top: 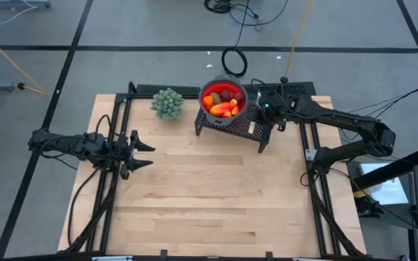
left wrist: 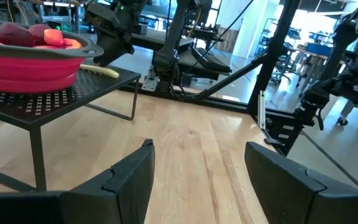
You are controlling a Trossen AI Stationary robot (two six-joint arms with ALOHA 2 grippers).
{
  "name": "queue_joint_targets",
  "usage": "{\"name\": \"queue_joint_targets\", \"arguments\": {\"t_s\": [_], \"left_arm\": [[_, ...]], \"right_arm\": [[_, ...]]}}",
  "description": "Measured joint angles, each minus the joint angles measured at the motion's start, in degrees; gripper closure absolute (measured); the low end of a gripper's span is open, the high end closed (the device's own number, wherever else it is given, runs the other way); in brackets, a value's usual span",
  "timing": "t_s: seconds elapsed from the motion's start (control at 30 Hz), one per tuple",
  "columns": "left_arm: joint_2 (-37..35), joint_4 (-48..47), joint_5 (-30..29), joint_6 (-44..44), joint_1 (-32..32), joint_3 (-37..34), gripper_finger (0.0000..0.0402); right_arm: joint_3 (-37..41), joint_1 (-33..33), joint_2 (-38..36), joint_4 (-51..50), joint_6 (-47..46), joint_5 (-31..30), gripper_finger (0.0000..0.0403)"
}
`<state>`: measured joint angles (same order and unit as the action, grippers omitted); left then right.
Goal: Pick & Place Fruit
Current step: Return to Home Position
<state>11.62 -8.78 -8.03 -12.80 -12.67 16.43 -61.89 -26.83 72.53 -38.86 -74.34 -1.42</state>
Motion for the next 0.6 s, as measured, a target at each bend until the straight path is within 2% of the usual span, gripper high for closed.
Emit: {"name": "queue_joint_targets", "arguments": {"t_s": [0.1, 0.6], "left_arm": [[0.0, 0.0, 0.0, 0.0, 0.0, 0.0, 0.0151], [0.0, 0.0, 0.0, -0.6, 0.0, 0.0, 0.0151]], "right_arm": [[0.0, 0.0, 0.0, 0.1, 0.0, 1.7, 0.0261], [0.0, 0.3, -2.1, -0.2, 0.2, 1.4, 0.0276]]}}
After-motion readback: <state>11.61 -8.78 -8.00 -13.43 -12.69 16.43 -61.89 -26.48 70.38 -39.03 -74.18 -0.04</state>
